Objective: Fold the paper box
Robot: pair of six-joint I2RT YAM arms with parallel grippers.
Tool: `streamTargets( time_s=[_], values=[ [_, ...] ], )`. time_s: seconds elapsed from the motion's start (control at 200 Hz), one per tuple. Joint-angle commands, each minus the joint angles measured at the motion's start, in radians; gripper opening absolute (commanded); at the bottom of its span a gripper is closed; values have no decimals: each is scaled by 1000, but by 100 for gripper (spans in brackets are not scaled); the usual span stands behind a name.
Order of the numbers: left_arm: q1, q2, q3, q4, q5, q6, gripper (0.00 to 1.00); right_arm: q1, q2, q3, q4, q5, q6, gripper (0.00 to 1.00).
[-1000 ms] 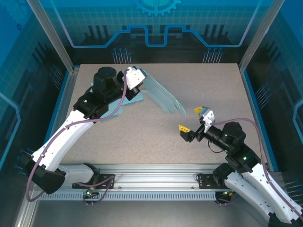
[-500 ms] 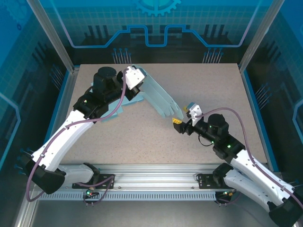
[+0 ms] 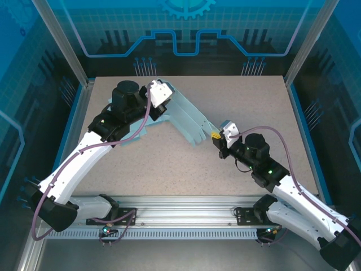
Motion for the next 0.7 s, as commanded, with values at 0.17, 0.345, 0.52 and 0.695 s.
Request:
streamTargets(
  time_s=[0.17, 0.345, 0.52, 0.695],
  values=[
    [45, 21, 69, -148, 33, 160, 99, -36, 103, 272, -369, -40, -45, 0],
    [56, -8, 97, -147, 138, 238, 99, -43, 176, 365, -490, -102, -66, 0],
    [69, 52, 251, -355, 233, 309, 99, -59, 242, 419, -548, -115, -63, 0],
    [69, 112, 297, -503, 252, 365, 92, -75, 259, 435, -555, -158, -62, 0]
  ],
)
